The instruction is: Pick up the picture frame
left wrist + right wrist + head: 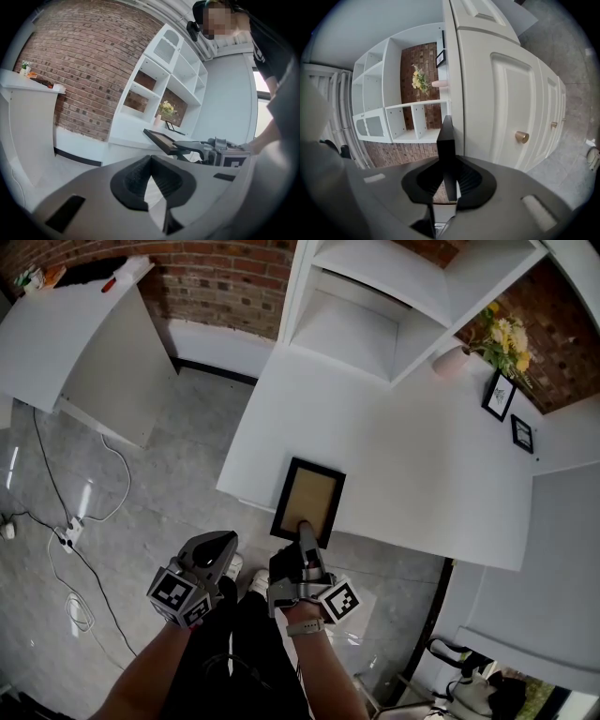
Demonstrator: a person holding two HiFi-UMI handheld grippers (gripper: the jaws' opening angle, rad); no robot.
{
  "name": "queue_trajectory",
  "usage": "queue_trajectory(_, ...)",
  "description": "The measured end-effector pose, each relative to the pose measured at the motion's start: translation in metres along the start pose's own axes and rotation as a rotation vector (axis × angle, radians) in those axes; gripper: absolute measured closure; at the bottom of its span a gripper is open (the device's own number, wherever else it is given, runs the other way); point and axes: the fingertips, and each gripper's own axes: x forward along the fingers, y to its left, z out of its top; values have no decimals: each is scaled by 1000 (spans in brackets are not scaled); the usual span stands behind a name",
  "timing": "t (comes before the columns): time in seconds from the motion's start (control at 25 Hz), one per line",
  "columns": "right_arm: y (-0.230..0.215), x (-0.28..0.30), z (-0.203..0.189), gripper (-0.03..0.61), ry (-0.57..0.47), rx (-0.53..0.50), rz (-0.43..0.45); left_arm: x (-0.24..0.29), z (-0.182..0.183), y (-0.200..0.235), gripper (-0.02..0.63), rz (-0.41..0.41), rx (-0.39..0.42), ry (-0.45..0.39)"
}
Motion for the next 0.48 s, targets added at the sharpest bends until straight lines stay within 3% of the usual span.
queue_trajectory(0.24, 6, -6, -4, 526, 7, -31, 47, -2, -1, 0, 609, -2, 4, 2)
queue_trajectory(0.48, 16, -8, 3, 532, 8, -151, 59, -1, 7, 1, 609, -8, 11, -13)
